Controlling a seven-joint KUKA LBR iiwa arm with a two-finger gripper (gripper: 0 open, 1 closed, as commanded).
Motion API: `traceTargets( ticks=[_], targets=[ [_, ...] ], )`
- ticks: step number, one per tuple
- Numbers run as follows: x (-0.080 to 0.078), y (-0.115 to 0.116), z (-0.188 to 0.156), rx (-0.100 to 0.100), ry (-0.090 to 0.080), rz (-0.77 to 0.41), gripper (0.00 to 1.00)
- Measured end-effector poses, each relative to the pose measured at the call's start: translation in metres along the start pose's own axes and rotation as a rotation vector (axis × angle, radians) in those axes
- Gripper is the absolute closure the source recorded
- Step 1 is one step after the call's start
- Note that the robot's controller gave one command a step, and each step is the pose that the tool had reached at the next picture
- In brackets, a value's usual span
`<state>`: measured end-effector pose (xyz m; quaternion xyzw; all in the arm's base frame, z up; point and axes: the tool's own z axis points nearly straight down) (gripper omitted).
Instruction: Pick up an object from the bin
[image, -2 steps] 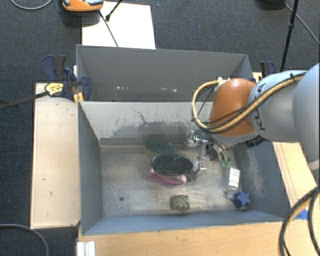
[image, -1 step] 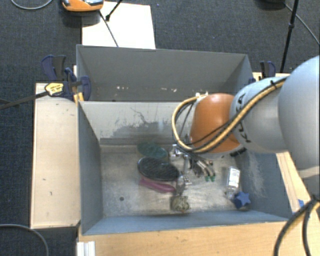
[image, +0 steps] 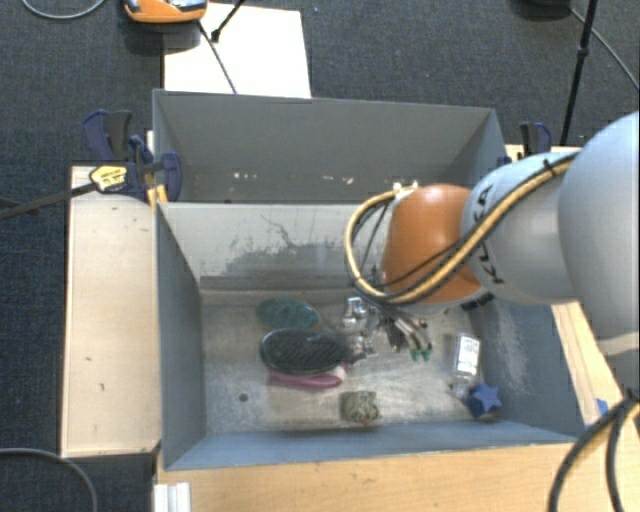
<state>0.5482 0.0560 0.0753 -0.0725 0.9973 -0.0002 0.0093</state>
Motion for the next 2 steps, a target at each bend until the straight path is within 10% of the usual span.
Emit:
traceTargets(
  ticks=[1,2],
  targets=[
    [-0.03,0.008,0.002,-0.002,0.009,-0.233,1.0],
    [-0.002,0.006,-0.178,-0.002,0.007,-0.291,1.0]
  ],
)
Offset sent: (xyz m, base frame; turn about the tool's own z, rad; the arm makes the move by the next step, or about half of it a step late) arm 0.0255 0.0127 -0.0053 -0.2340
